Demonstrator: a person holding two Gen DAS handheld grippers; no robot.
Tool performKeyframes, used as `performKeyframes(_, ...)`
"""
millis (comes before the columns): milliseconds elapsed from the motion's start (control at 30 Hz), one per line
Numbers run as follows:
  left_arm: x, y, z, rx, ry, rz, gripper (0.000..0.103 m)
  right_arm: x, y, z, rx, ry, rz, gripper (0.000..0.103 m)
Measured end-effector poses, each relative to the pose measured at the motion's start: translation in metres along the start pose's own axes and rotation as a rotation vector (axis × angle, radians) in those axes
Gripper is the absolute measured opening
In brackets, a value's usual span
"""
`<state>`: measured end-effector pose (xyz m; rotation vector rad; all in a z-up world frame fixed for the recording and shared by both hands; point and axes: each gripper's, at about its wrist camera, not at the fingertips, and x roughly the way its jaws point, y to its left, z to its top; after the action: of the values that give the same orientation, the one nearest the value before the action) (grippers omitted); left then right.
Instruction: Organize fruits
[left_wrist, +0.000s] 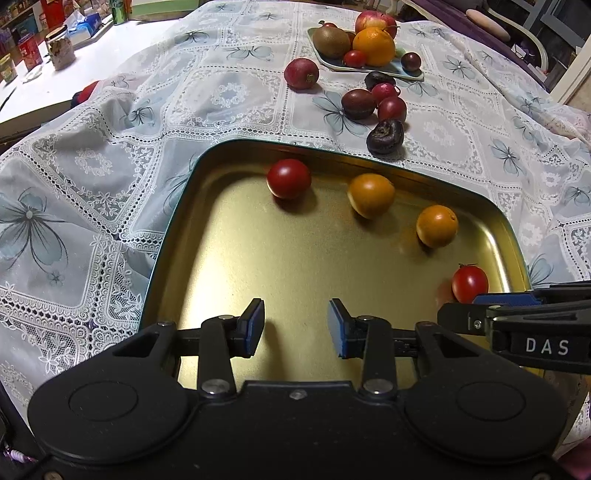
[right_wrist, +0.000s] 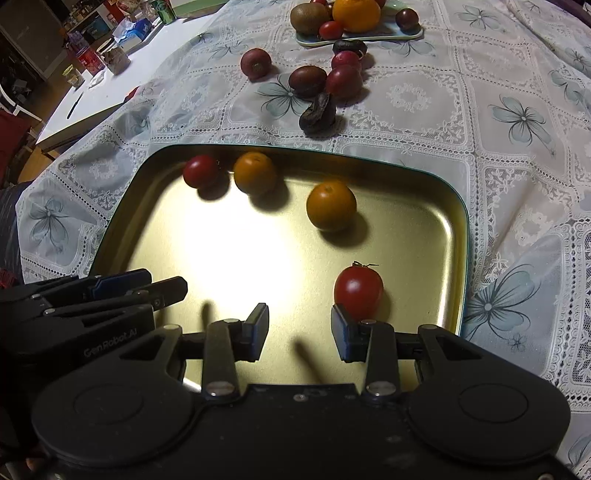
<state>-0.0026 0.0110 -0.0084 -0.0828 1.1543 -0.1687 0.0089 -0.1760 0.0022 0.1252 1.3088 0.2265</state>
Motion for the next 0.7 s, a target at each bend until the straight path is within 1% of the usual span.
performKeyframes(467, 0.003, 0.002, 0.001, -0.01, 0.014, 0.0, 0.046, 0.005, 0.001, -0.001, 0.001, 0.033, 0.006, 0.04)
performKeyframes(700, -0.001, 0.002, 0.01, 0.008, 0.009, -0.002, 0.046, 0.002, -0.001, 0.001, 0.009, 0.041, 0.017, 0.04)
